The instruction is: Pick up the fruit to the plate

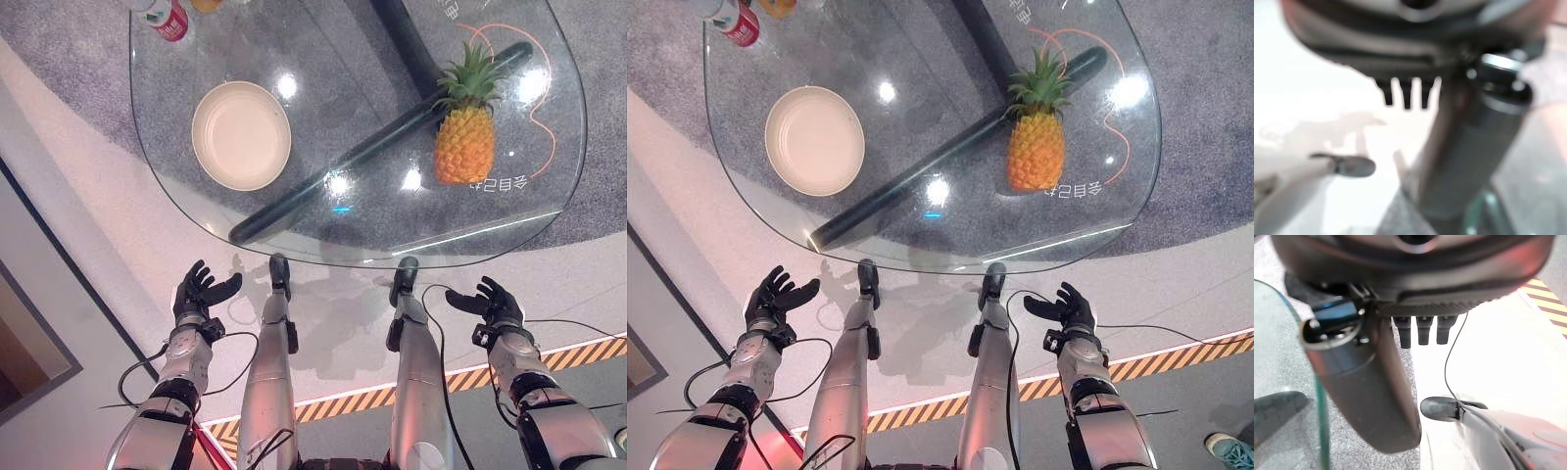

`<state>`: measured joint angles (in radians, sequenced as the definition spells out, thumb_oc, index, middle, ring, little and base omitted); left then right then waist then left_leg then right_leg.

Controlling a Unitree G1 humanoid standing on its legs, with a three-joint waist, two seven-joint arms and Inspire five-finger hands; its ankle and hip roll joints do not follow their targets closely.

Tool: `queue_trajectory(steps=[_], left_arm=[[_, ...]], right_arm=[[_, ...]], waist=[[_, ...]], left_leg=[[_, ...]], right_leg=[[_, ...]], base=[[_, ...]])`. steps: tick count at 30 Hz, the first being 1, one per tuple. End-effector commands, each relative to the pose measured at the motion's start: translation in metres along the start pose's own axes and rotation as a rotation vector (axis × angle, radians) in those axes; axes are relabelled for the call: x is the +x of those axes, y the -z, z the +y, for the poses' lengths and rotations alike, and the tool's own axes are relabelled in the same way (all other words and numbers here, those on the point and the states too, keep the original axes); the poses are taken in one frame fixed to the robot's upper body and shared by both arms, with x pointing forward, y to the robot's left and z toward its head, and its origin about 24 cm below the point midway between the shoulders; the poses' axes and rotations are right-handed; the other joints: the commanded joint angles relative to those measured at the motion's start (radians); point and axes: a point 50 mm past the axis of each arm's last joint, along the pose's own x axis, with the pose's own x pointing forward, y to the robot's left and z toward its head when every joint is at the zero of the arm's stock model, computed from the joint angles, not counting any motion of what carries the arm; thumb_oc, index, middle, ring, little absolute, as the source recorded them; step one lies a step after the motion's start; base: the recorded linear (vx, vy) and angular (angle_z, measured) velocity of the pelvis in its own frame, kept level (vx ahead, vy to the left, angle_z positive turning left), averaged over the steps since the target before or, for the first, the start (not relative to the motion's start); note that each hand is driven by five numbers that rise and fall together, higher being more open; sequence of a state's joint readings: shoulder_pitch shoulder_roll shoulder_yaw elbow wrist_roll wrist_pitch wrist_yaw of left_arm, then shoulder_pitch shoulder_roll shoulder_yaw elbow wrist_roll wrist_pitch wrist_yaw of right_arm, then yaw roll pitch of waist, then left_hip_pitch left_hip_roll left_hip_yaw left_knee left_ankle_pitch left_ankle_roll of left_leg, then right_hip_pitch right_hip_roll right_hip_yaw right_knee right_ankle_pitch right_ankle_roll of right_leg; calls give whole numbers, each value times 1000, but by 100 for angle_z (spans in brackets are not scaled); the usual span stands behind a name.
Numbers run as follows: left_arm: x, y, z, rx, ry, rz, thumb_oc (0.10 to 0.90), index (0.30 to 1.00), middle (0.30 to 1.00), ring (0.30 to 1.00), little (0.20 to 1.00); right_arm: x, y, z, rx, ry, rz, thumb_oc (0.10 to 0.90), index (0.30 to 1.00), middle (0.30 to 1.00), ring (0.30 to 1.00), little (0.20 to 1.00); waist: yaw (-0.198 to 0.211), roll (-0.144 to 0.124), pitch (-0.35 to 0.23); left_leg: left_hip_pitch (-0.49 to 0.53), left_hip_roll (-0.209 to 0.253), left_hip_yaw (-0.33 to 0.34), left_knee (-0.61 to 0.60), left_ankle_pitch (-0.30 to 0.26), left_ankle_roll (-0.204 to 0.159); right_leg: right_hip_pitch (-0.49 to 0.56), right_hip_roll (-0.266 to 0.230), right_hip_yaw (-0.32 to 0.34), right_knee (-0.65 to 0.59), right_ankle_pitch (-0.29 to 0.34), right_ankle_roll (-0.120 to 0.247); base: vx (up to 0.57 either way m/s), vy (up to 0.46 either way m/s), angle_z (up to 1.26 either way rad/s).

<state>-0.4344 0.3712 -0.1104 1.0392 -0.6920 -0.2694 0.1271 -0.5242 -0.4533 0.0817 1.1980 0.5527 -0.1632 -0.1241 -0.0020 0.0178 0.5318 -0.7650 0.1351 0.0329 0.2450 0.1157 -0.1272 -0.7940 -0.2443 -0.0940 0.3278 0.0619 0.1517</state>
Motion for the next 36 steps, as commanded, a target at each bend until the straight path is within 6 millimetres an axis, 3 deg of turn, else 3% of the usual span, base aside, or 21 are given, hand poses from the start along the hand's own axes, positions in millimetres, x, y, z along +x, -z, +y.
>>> queue_trajectory(steps=[1,12,16,19,27,36], left_arm=[[1,-14,30,25,-103,-68,800,900,900,900,900],[3,-17,25,49,-66,-75,800,900,900,900,900],[4,-19,25,55,-53,-78,800,900,900,900,900],[3,-17,28,68,-57,-69,800,900,900,900,900],[1,-13,28,92,-51,-58,800,900,900,900,900],[-1,-11,21,79,-51,-62,800,900,900,900,900]], right_arm=[[-1,-6,-25,14,92,-39,800,900,900,900,900],[3,-14,-28,13,149,-22,800,900,900,900,900],[1,-4,-49,79,302,77,800,900,900,900,900],[-3,-6,-80,212,457,100,800,900,900,900,900],[-9,-57,-115,481,727,-147,800,900,900,900,900],[-31,-142,-109,566,900,-587,800,900,900,900,900]], waist=[[15,-31,-12],[17,-29,-12],[20,-31,-12],[25,-33,-12],[32,-37,-12],[22,-39,-12]], left_leg=[[-78,-47,-51,198,-137,32],[-85,-51,-55,197,-140,27],[-83,-49,-57,197,-143,26],[-79,-48,-60,198,-151,28],[-72,-47,-61,187,-155,32],[-70,-51,-55,172,-153,37]], right_leg=[[-40,28,-6,16,12,-9],[-46,27,-11,2,21,-9],[-40,28,-16,-3,21,-9],[-28,28,-25,-6,21,-5],[-16,28,-38,-20,33,2],[-18,25,-44,-31,38,3]], base=[[0,0,0],[0,0,0],[0,0,0],[28,-22,1],[10,-6,0],[-3,14,0]])
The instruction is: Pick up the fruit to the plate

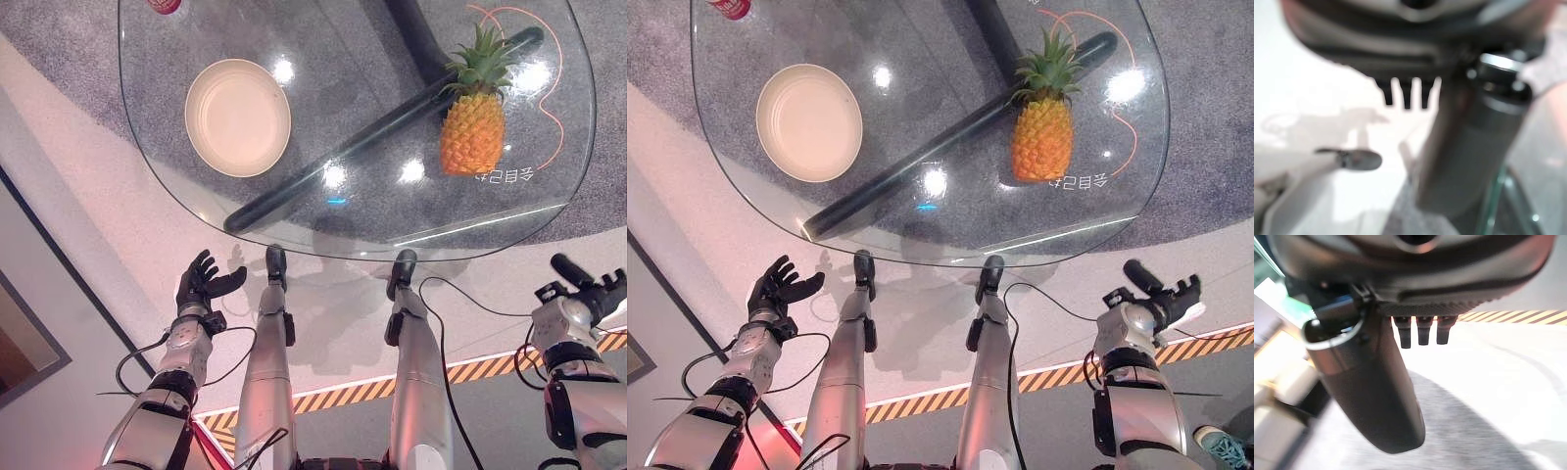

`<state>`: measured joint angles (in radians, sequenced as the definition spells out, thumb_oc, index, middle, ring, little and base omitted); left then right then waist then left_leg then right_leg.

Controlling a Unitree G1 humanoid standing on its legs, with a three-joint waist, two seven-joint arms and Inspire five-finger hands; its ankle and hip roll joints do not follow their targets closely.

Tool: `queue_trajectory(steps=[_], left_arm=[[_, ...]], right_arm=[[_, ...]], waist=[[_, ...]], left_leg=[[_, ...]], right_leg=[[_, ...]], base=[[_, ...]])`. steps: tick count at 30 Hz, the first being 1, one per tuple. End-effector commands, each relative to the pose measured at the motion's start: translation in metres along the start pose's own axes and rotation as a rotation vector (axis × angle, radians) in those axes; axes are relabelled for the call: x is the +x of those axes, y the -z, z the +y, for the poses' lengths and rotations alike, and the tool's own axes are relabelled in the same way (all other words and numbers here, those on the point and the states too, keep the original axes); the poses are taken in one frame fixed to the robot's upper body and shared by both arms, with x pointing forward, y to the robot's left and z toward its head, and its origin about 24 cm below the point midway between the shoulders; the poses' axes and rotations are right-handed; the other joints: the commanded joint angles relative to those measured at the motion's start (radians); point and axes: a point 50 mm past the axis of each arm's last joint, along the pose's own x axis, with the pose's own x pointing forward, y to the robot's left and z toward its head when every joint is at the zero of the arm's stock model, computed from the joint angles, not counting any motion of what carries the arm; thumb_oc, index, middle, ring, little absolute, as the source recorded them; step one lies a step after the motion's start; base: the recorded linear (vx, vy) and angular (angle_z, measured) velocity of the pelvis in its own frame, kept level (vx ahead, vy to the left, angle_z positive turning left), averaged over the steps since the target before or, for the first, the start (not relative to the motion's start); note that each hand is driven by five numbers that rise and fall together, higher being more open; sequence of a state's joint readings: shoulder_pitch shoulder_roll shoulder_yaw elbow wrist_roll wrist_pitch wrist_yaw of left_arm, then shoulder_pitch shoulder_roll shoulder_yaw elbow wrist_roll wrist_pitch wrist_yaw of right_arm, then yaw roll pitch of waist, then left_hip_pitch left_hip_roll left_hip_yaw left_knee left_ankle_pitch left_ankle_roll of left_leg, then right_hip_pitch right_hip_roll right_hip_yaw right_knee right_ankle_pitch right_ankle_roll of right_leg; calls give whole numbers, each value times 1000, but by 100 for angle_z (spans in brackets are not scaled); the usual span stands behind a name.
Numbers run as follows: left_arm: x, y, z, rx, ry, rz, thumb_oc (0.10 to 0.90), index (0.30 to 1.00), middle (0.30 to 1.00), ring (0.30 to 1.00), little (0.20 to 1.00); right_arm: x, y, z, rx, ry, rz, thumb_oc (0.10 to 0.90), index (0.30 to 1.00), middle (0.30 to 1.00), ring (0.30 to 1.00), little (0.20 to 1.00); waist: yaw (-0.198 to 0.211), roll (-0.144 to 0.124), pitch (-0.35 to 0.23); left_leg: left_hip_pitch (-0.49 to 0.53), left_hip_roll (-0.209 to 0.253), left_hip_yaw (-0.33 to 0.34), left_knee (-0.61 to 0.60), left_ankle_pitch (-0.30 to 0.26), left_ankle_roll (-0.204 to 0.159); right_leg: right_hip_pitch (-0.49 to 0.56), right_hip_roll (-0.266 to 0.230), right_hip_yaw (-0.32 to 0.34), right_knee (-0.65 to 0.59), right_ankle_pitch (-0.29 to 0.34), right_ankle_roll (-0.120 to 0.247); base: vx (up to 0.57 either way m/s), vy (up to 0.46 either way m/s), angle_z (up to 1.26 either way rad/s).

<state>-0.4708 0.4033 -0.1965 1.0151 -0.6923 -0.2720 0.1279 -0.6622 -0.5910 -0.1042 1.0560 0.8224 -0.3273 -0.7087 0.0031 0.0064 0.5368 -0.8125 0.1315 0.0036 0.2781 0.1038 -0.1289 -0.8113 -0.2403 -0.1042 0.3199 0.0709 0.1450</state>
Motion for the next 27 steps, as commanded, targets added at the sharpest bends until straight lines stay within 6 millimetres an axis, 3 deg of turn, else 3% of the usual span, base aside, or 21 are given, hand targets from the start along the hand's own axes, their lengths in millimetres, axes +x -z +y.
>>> queue_trajectory(steps=[1,4,5,10,19,27], left_arm=[[-9,7,31,10,-117,-12,800,900,900,900,900],[-9,6,28,-1,-116,-14,800,900,900,900,900],[-9,6,28,-2,-116,-15,800,900,900,900,900],[-12,11,26,-20,-112,-16,800,900,900,900,900],[-17,21,29,-43,-114,-11,800,900,900,900,900],[-21,26,26,-43,-106,-12,800,900,900,900,900]], right_arm=[[8,-67,-14,83,140,-367,800,900,900,900,900],[-16,-91,14,131,40,-523,800,900,900,900,900],[-18,-92,16,133,32,-533,800,900,900,900,900],[-67,-119,47,155,-161,-779,800,900,900,900,900],[-123,-128,65,133,-391,-991,800,900,900,900,900],[-144,-108,79,48,-635,-910,800,900,900,900,900]], waist=[[14,-26,-17],[6,-24,-17],[6,-24,-17],[-8,-20,-17],[-20,-15,-17],[-21,-18,-17]], left_leg=[[-25,-49,-25,139,-140,39],[-27,-54,-22,131,-136,41],[-27,-54,-22,131,-136,41],[-28,-55,-15,119,-128,43],[-20,-55,-2,98,-113,44],[-15,-52,7,85,-100,39]], right_leg=[[-6,21,-32,-23,32,9],[-11,19,-30,-29,34,8],[-12,18,-30,-29,34,8],[-22,15,-21,-31,30,6],[-20,14,-17,-36,24,3],[-15,14,-22,-40,18,-1]], base=[[-7,47,0],[-13,41,1],[-15,43,-1],[-6,38,-1],[-5,26,0],[0,0,0]])
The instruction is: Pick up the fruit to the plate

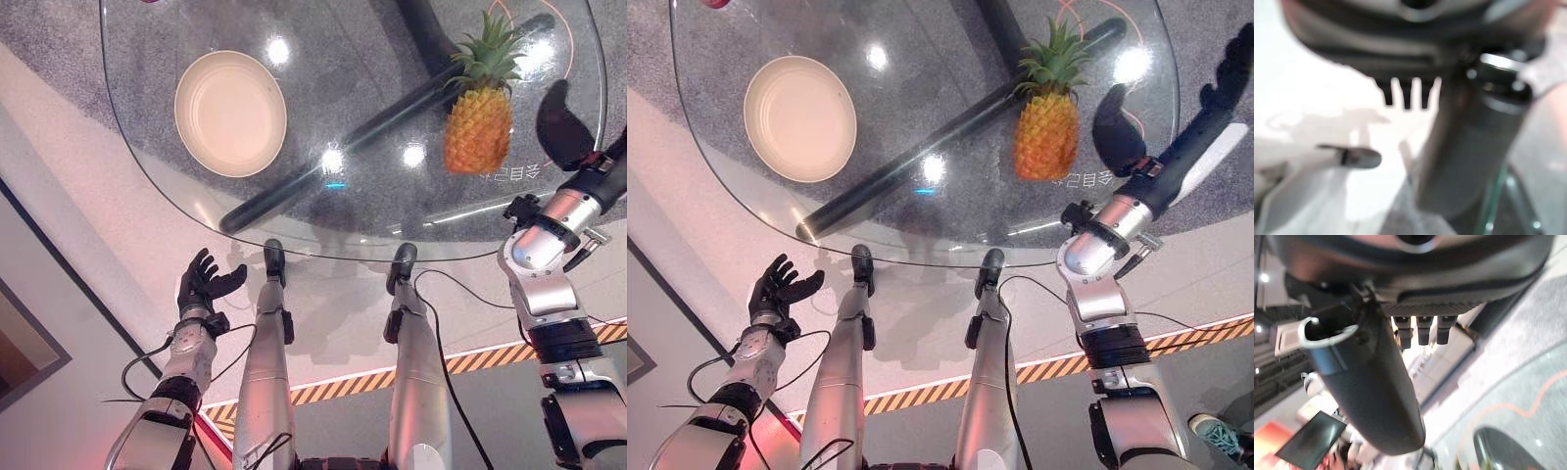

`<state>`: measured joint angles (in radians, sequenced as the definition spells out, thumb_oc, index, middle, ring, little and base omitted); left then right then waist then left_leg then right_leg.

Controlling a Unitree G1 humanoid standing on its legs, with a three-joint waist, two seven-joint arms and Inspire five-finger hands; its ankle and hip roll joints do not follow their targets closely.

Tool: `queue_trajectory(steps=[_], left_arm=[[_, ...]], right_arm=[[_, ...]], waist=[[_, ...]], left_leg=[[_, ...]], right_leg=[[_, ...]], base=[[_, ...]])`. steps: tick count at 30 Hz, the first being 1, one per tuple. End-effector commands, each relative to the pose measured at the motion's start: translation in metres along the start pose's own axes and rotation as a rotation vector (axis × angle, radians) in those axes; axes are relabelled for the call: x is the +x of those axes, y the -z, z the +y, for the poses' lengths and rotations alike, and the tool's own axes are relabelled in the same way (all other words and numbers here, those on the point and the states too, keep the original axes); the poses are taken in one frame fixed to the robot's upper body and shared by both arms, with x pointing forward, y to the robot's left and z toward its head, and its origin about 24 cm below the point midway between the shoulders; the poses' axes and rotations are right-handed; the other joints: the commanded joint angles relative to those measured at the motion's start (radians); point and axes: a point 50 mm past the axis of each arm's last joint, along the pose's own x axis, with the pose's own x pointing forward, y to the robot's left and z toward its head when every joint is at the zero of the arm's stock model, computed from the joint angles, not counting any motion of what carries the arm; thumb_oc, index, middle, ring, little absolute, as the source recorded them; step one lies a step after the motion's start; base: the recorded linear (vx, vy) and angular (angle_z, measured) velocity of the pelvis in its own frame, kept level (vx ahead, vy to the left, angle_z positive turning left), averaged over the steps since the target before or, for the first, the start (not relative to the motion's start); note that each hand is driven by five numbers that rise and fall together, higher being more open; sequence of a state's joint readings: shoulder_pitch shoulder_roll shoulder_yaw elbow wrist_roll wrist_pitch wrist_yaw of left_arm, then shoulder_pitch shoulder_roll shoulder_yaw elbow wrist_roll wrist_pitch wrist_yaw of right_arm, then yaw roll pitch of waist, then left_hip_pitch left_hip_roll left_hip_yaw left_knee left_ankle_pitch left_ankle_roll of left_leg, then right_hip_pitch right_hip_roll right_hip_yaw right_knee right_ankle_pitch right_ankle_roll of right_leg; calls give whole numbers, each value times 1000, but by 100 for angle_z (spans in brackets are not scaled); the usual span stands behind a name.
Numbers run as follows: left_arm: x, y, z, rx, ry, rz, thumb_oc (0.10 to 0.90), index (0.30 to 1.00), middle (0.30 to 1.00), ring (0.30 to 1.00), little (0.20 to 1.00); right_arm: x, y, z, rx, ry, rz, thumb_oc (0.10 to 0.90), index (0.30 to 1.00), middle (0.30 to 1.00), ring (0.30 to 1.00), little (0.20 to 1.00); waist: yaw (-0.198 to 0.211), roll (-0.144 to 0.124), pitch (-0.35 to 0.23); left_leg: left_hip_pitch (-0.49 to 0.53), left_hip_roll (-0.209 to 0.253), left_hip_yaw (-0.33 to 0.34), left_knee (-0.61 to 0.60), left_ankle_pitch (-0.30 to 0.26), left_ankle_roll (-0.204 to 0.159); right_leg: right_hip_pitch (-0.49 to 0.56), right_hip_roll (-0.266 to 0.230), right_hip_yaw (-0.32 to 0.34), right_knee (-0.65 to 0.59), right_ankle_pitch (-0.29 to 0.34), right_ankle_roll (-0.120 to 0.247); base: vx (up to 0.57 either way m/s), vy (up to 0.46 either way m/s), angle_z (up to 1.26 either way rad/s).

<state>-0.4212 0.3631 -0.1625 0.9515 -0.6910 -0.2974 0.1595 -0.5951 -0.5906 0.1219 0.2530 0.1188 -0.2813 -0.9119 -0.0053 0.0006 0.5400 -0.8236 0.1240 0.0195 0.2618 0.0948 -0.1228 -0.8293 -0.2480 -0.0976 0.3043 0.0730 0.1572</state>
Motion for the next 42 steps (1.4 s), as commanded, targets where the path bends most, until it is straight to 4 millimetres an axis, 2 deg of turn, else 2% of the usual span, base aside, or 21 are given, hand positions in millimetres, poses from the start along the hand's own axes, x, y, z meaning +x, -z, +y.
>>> queue_trajectory(steps=[1,10,17,23,34,42], left_arm=[[-14,17,33,18,-91,4,800,900,900,900,900],[-16,20,32,17,-85,6,800,900,900,900,900],[-16,22,30,19,-81,11,800,900,900,900,900],[-15,21,29,20,-80,11,800,900,900,900,900],[-15,19,31,25,-78,10,800,900,900,900,900],[-14,17,29,30,-75,10,800,900,900,900,900]], right_arm=[[2,-24,-2,76,-83,-100,800,900,900,900,900],[-11,-18,13,109,-230,-44,800,900,900,900,900],[-13,-21,16,109,-256,-37,800,900,900,900,900],[-14,-15,17,85,-263,7,800,900,900,900,900],[-21,16,19,18,-306,241,800,900,900,900,900],[-26,24,22,10,-338,320,800,900,900,900,900]], waist=[[-12,-13,-20],[-11,-9,-20],[-11,-10,-20],[-12,-11,-20],[-7,-9,-20],[-5,-11,-20]], left_leg=[[-2,-45,-7,99,-89,32],[1,-45,2,92,-80,29],[7,-44,6,81,-73,29],[8,-44,8,76,-70,29],[5,-44,11,73,-66,29],[4,-43,12,70,-63,29]], right_leg=[[5,21,-30,-25,16,-14],[6,20,-35,-22,12,-18],[8,24,-39,-21,10,-20],[8,25,-40,-22,11,-21],[2,24,-45,-19,12,-23],[0,27,-48,-18,12,-25]], base=[[0,0,0],[0,0,0],[0,0,0],[0,0,0],[0,0,0],[0,0,0]])
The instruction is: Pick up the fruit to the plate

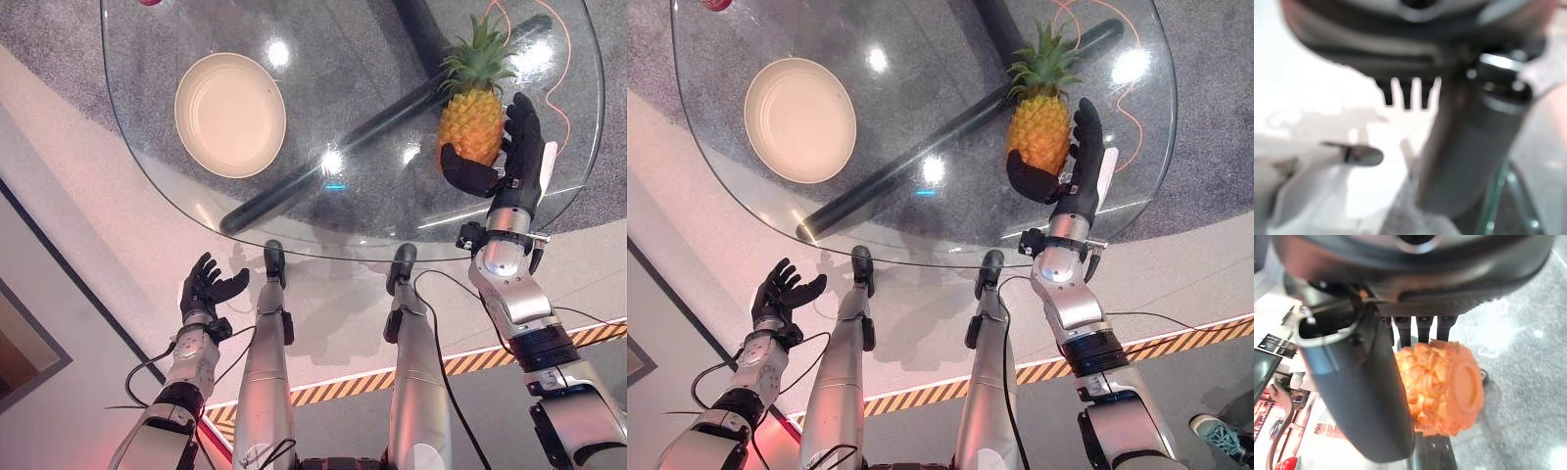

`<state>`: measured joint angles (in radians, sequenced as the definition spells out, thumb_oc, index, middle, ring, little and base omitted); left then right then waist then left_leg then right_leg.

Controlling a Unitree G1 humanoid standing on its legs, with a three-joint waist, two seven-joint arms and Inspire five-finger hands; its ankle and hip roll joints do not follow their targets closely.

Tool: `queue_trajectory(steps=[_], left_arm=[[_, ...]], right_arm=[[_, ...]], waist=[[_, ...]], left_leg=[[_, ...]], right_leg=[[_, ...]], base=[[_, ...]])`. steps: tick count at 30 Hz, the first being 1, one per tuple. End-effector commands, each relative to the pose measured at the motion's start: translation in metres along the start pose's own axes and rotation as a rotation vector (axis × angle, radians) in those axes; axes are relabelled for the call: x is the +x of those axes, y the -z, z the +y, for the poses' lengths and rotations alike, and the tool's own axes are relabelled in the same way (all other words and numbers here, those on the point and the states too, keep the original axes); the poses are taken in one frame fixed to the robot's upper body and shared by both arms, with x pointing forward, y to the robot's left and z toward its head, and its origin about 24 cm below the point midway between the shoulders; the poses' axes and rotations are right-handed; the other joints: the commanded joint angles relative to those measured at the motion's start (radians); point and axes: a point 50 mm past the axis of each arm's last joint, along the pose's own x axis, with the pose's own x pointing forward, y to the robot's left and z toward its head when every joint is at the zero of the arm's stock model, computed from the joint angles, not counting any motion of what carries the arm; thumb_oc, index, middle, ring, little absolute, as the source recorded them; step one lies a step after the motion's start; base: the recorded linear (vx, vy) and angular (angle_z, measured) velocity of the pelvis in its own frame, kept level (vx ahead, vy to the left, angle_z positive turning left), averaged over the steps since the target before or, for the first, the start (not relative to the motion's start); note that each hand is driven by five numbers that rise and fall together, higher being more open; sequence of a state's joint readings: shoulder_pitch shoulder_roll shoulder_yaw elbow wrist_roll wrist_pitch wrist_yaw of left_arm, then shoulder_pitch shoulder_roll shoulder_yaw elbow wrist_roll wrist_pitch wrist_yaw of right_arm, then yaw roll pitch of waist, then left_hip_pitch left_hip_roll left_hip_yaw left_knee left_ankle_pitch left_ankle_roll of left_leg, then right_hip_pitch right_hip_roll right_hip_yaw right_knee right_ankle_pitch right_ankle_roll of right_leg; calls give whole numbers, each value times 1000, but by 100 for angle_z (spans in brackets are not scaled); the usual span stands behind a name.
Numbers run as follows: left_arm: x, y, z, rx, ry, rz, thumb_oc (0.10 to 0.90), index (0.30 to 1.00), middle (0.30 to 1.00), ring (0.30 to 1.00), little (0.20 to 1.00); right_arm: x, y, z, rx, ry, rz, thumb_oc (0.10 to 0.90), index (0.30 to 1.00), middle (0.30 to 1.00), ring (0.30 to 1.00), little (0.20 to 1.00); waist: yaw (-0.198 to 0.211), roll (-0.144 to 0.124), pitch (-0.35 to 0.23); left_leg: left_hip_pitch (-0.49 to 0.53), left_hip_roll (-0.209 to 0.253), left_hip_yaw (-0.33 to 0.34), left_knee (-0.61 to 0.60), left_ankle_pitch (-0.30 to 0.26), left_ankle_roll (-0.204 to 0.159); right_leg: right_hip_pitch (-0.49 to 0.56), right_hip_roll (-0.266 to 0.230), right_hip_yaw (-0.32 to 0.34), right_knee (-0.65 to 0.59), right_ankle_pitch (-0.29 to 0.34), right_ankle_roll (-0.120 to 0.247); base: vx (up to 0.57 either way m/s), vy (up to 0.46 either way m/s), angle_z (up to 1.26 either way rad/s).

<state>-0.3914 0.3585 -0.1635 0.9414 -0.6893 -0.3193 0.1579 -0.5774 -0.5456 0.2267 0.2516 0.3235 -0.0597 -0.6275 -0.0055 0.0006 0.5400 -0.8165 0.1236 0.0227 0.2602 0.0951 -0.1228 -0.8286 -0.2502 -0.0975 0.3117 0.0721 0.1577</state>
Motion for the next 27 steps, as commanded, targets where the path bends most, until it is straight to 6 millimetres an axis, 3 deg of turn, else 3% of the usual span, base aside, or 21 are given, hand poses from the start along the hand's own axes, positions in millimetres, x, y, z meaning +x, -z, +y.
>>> queue_trajectory(steps=[1,14,15,17,18,27], left_arm=[[-9,11,25,30,-72,11,800,900,900,900,900],[-10,12,23,35,-67,13,800,900,900,900,900],[-10,12,23,35,-67,13,800,900,900,900,900],[-10,12,23,35,-67,14,800,900,900,900,900],[-11,12,23,33,-67,14,800,900,900,900,900],[-12,11,22,3,-89,-4,800,900,900,900,900]], right_arm=[[1,-9,-11,11,14,-30,800,900,900,900,900],[0,-6,-7,-15,-26,1,800,900,900,900,900],[0,-6,-7,-17,-26,0,751,858,858,858,851],[-1,-5,-7,-23,-26,-4,160,352,352,352,260],[-2,-5,-7,-25,-24,-11,100,300,300,300,200],[-1,-11,-9,-44,4,-57,100,300,300,300,200]], waist=[[-4,-11,-20],[-2,-6,-20],[-2,-6,-20],[-3,-6,-20],[-3,-5,-20],[-3,-3,-20]], left_leg=[[-4,-43,9,71,-63,29],[-12,-44,6,73,-60,30],[-12,-43,6,74,-60,30],[-11,-44,6,73,-60,30],[-13,-44,6,75,-61,31],[-11,-45,5,73,-62,33]], right_leg=[[-1,29,-48,-25,13,-26],[-14,31,-48,-14,10,-29],[-14,31,-48,-14,10,-28],[-13,32,-47,-14,10,-28],[-15,32,-47,-13,10,-29],[-14,32,-44,-11,7,-28]], base=[[0,0,0],[0,0,0],[0,0,0],[0,0,0],[0,0,0],[0,0,0]])
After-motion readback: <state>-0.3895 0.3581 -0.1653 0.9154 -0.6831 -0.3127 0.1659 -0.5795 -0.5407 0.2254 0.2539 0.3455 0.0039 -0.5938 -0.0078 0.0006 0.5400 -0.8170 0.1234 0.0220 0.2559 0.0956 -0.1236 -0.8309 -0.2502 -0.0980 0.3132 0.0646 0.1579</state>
